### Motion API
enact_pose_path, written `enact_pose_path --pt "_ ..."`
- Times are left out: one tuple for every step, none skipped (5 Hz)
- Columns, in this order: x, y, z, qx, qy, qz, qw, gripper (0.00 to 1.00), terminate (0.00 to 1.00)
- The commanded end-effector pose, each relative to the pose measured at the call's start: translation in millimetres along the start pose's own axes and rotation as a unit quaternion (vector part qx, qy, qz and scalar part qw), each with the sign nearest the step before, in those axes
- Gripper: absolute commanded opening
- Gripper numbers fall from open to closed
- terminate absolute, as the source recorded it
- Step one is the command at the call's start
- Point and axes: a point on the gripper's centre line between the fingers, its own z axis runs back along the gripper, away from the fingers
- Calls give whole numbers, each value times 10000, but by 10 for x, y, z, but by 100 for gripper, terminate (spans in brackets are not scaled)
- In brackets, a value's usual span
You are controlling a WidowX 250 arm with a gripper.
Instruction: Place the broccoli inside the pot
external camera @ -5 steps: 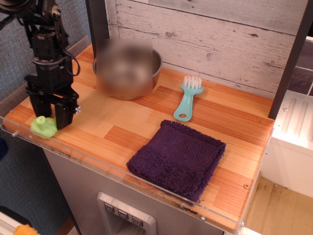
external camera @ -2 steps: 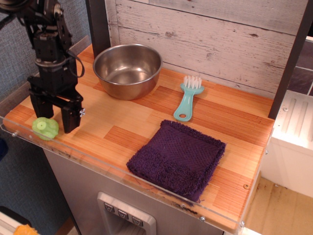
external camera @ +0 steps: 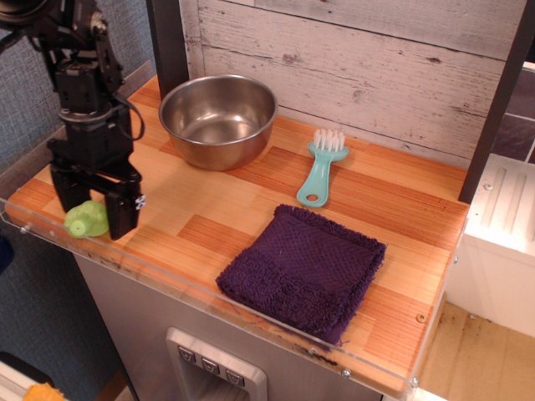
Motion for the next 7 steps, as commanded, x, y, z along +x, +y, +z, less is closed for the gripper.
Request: enact_pose_path --pt "-30 111 112 1 -125 141 9998 0 0" --pt "1 117 74 -49 1 144 9999 0 0" --pt "78 51 150 -32 -55 14 10000 0 0" --pt "346 -196 611 147 -771 -251 9966 0 0" --pt "680 -352 1054 403 -1272 -321 9905 0 0" --pt "1051 -419 1186 443 -1430 -382 9880 0 0" --pt "1474 -444 1130 415 -1395 -370 9887 0 0"
